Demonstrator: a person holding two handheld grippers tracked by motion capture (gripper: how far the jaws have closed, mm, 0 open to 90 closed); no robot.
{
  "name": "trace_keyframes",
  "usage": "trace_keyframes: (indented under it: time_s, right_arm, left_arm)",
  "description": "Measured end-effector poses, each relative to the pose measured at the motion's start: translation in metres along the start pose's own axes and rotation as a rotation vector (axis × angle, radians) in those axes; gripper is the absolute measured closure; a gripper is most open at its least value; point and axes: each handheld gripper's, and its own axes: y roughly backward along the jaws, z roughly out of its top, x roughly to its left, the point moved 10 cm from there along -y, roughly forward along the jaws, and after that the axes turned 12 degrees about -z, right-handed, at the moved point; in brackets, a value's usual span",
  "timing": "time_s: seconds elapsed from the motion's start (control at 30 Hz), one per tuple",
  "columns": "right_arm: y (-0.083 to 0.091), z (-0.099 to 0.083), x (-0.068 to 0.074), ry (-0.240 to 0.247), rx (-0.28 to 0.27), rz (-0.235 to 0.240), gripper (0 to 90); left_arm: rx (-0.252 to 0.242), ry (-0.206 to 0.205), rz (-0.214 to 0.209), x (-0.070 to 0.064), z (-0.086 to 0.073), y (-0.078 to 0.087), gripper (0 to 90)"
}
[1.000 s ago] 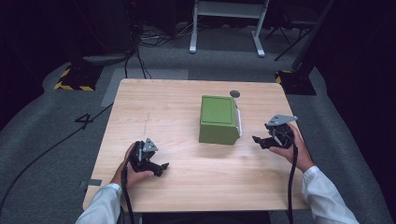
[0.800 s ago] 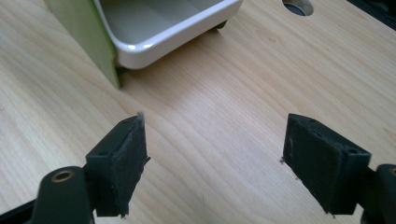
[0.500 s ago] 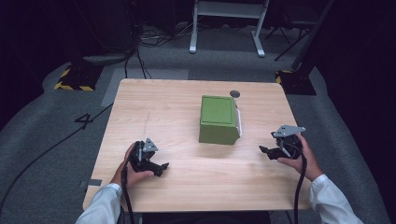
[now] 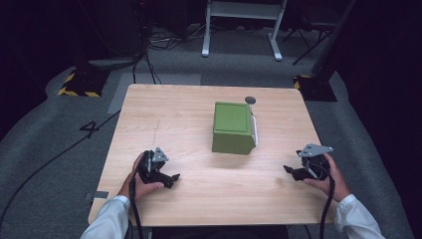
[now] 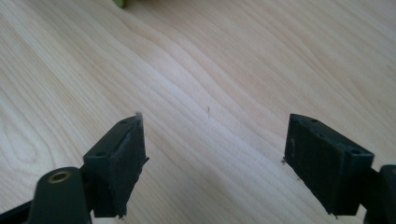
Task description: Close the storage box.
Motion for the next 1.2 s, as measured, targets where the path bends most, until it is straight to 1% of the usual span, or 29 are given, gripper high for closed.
trace_keyframes:
  time_s: [0.1, 0.13, 0.27, 0.33, 0.37, 0.43, 0.47, 0.57, 0.6, 0.73, 0.77, 0.8, 1.2]
  right_arm:
    - [0.000, -0.010, -0.001, -0.008, 0.007, 0.005, 20.5]
    - [0.001, -0.013, -0.001, -0.021, 0.009, 0.008, 20.5]
    - [0.001, -0.026, -0.004, -0.048, 0.016, 0.016, 20.0]
    - [0.002, -0.033, -0.005, -0.072, 0.014, 0.024, 19.8]
    - [0.002, -0.033, -0.005, -0.072, 0.014, 0.024, 19.8]
    - [0.003, -0.044, -0.009, -0.118, 0.009, 0.023, 19.9]
    - [0.003, -0.047, -0.009, -0.132, 0.010, 0.028, 19.8]
    - [0.002, -0.059, -0.011, -0.164, 0.019, 0.020, 19.6]
    - [0.001, -0.062, -0.012, -0.179, 0.022, 0.016, 18.3]
    - [0.002, -0.068, -0.013, -0.251, -0.015, 0.034, 18.1]
    - [0.002, -0.069, -0.014, -0.257, -0.032, 0.028, 18.1]
    - [0.002, -0.070, -0.014, -0.258, -0.035, 0.023, 18.1]
    - [0.002, -0.070, -0.014, -0.263, -0.034, 0.018, 17.8]
  left_arm:
    - [0.000, -0.001, 0.000, 0.000, 0.000, 0.000, 0.1]
    - [0.000, 0.000, 0.000, 0.000, 0.000, 0.000, 0.1]
    - [-0.001, 0.001, 0.001, 0.000, 0.000, 0.000, 0.1]
    - [-0.001, 0.001, 0.001, -0.001, 0.000, 0.000, 0.1]
    - [-0.001, 0.001, 0.001, -0.001, 0.000, 0.000, 0.1]
    - [-0.003, 0.002, 0.000, -0.001, 0.000, 0.000, 0.1]
    - [-0.002, 0.001, 0.000, -0.001, 0.000, 0.000, 0.1]
    - [-0.003, 0.003, 0.001, -0.001, 0.000, 0.000, 0.1]
    - [-0.004, 0.005, 0.001, -0.001, 0.000, 0.000, 0.1]
    - [-0.004, 0.005, 0.001, -0.001, 0.000, 0.000, 0.1]
    - [-0.004, 0.004, 0.001, -0.001, 0.000, 0.000, 0.1]
    - [-0.005, 0.004, 0.001, -0.001, 0.000, 0.000, 0.1]
    - [-0.004, 0.007, 0.003, -0.001, 0.000, 0.000, 0.1]
